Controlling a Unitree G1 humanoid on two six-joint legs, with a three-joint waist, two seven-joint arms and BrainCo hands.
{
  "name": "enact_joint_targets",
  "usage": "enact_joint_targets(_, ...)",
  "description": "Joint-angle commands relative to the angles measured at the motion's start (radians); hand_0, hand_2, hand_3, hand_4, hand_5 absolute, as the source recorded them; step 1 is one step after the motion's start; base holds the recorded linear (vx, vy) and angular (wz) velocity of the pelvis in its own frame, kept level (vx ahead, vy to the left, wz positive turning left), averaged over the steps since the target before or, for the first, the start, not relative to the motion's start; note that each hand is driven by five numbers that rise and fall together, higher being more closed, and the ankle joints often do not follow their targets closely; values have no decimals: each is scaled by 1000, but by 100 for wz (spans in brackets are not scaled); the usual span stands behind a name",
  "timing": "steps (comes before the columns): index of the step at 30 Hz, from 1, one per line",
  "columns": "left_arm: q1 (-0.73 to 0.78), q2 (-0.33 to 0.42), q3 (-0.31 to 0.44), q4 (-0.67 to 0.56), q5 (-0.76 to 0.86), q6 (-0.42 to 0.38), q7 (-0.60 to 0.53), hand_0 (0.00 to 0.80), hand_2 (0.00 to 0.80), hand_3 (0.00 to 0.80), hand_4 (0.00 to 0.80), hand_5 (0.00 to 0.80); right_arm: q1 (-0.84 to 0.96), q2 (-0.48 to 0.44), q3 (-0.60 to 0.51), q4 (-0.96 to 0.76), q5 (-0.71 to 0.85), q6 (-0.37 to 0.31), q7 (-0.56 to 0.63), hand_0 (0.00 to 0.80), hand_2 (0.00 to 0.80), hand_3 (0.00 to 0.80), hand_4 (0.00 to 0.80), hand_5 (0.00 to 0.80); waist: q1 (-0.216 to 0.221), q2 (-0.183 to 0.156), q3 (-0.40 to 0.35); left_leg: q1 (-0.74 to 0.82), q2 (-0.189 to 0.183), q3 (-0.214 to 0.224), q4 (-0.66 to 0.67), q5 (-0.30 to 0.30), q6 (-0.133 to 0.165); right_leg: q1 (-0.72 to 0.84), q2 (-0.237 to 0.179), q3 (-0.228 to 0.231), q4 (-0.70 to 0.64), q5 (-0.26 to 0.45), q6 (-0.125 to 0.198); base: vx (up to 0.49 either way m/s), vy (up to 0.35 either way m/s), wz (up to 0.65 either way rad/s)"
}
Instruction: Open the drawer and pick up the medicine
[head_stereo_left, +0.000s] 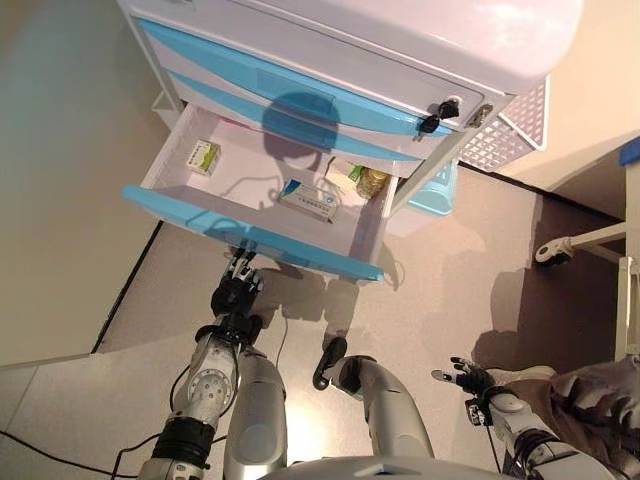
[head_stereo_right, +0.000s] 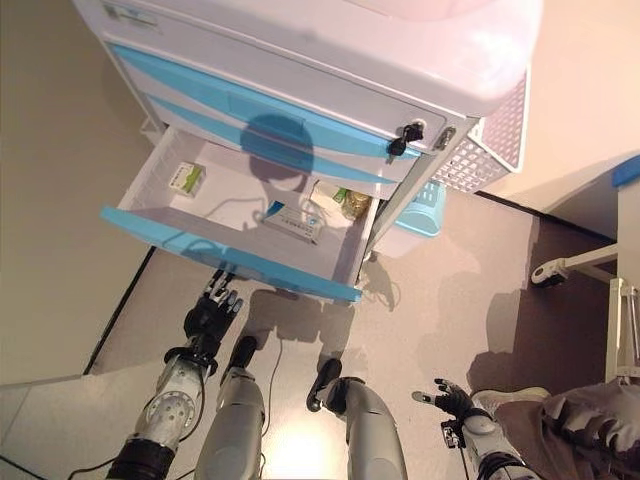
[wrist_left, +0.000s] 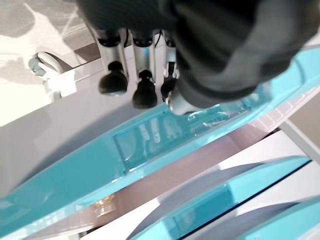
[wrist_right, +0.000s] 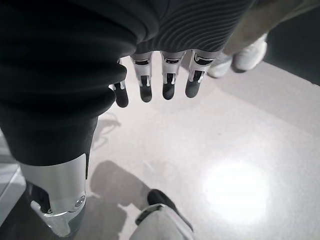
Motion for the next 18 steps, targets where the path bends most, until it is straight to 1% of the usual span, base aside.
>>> enact_joint_targets(1,-7,38,4,-285,-11,-64,-108,800,800,800,800,800,42,-37,16,3,-6,3,-18,0,0,0,0,0,14,-4,-31,-81,-105,-3,31,83,32,67,46,-11,-51,56,86,15,-26,7)
enact_joint_targets(9,22,71,-26,-314,-5,-43,-124,800,800,800,800,800,34,-46,16,-1,-3,2,-22,0,0,0,0,0,28,-1,-15,-83,-109,-11,37,85,33,67,40,-27,-38,50,90,18,-18,9)
enact_joint_targets(15,64,85,-13,-307,-9,-36,-123,800,800,800,800,800,37,-44,14,1,1,3,-23,0,0,0,0,0,41,-1,-12,-89,-115,-17,41,85,37,66,34,-33,-30,48,95,14,-1,1)
enact_joint_targets(18,76,96,-10,-301,-13,-23,-124,800,800,800,800,800,38,-50,11,4,2,4,-26,0,0,0,0,0,49,4,-11,-95,-122,-27,44,87,39,67,23,-45,-20,46,97,27,4,7)
